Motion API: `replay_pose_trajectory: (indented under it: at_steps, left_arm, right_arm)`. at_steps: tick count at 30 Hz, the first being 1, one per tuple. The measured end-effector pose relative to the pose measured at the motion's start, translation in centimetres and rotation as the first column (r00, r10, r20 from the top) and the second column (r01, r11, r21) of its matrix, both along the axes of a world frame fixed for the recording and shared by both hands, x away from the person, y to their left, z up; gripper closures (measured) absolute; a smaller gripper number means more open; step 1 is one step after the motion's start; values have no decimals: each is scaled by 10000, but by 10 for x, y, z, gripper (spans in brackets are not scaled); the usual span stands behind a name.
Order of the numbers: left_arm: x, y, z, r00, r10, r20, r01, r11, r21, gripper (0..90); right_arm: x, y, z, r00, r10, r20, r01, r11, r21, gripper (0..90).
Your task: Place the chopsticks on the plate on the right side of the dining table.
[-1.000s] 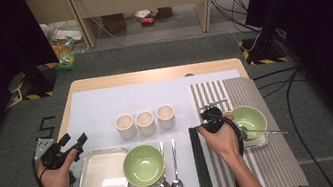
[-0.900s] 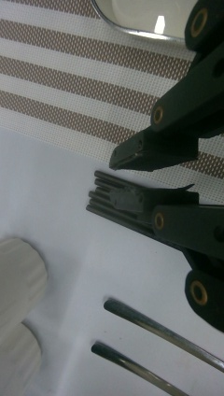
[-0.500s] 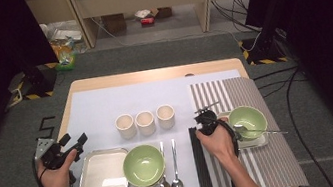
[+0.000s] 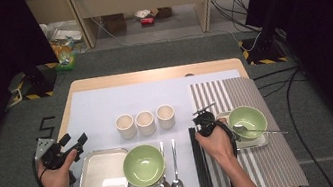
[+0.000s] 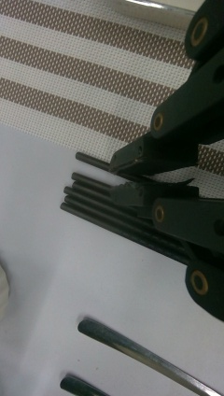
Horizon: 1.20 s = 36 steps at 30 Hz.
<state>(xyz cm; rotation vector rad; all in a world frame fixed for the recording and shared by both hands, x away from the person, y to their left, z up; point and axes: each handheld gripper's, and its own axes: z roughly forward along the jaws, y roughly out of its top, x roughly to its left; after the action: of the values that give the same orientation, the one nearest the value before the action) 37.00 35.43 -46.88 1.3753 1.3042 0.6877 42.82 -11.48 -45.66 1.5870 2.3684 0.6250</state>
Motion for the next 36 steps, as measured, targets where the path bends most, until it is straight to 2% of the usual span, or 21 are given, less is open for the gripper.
replay_pose_trajectory:
  at_steps: [4, 7, 12, 21, 26, 30, 36]
  left_arm:
    - [0, 0, 0, 10000, 29, -13, -29, 10000, 6, 252]
    - [0, 0, 0, 10000, 37, -9, -37, 10000, 15, 253]
    - [0, 0, 0, 10000, 36, -9, -36, 10000, 18, 252]
    - [0, 0, 0, 10000, 41, -10, -41, 10000, 13, 253]
    - [0, 0, 0, 10000, 32, -15, -32, 10000, 11, 253]
    - [1, 0, 0, 10000, 40, -18, -40, 10000, 12, 253]
    - [1, 0, 0, 10000, 28, -12, -28, 10000, 12, 253]
  right_arm:
    - [0, -2, 1, 9995, -311, -102, 313, 9994, 152, 849]
    - [0, -6, 5, 9990, -440, 17, 439, 9988, 206, 899]
    - [2, -11, 2, 9980, -599, -186, 604, 9978, 265, 842]
    - [0, -7, 7, 9979, -653, 56, 648, 9958, 651, 797]
    - [1, -4, 3, 9974, -668, -271, 679, 9967, 437, 802]
    - [0, -3, 1, 9972, -680, -320, 687, 9974, 223, 832]
    - [1, -6, 2, 9944, -962, -425, 974, 9949, 257, 838]
